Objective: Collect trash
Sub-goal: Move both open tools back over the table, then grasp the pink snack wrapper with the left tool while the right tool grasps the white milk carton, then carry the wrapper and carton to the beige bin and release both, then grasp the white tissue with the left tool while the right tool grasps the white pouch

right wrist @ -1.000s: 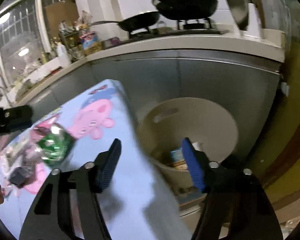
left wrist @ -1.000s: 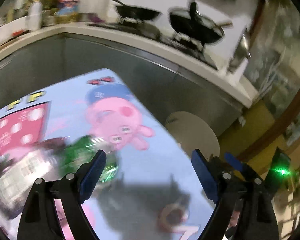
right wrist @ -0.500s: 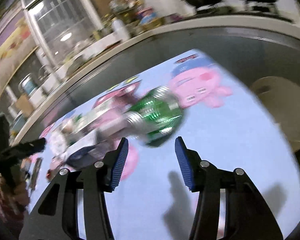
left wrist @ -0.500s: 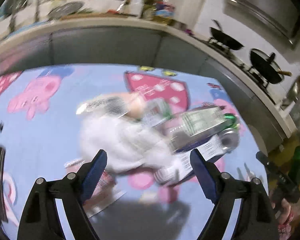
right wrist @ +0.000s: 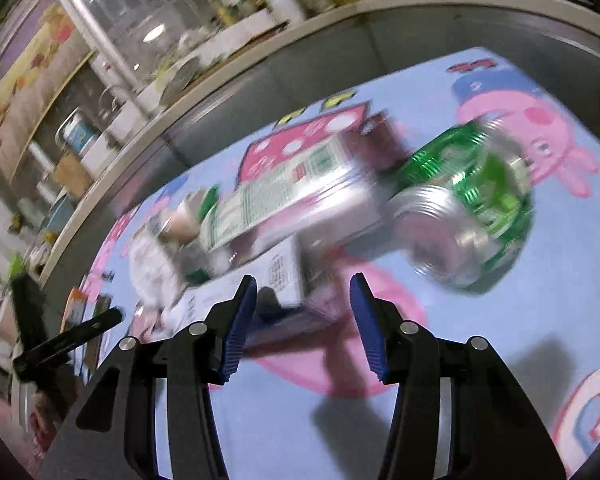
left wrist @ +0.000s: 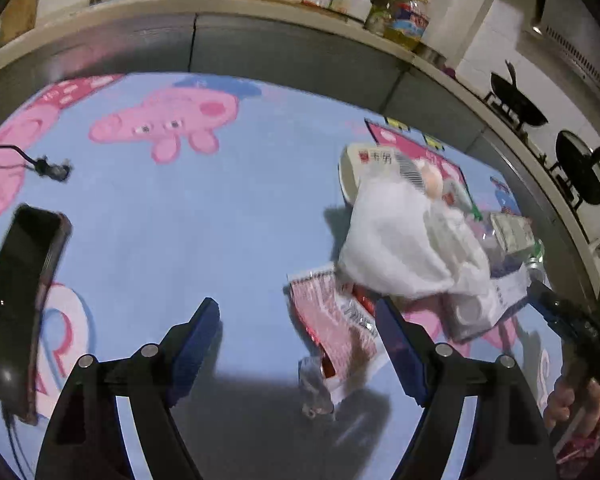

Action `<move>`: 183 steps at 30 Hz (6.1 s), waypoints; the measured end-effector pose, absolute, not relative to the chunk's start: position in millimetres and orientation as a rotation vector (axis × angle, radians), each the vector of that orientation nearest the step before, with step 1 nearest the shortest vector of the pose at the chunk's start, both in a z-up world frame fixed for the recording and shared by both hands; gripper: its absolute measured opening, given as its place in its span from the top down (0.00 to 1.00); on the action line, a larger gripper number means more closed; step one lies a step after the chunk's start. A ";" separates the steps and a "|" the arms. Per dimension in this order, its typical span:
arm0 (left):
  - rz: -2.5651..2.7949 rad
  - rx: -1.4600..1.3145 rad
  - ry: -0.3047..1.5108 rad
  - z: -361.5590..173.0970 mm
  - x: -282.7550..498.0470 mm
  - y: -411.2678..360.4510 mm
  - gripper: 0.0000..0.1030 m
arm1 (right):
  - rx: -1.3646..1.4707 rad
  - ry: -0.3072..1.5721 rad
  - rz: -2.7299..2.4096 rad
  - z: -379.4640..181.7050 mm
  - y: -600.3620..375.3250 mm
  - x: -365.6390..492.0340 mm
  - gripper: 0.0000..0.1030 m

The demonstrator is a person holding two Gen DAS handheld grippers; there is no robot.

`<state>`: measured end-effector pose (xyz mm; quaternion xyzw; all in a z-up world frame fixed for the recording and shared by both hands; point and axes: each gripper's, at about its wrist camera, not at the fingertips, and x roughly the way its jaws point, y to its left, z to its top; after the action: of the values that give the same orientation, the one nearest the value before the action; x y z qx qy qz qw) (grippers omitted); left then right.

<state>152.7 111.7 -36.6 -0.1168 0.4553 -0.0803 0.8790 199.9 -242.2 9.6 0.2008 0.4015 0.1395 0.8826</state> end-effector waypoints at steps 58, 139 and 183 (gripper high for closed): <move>0.165 0.065 0.822 6.6 95.0 106.0 1.00 | -0.283 0.754 0.499 -11.4 -131.4 133.6 0.52; -0.428 0.001 0.815 34.6 146.8 -32.7 0.43 | 0.436 0.643 -0.004 7.7 -380.0 113.3 0.58; -0.232 -0.532 0.887 -32.7 131.4 198.7 0.98 | -0.157 0.981 0.461 4.5 -22.2 301.5 0.36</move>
<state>131.4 198.7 -32.7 -0.2539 0.4232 -0.1107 0.8627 301.5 -22.2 4.5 -0.0746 0.4663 0.2190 0.8538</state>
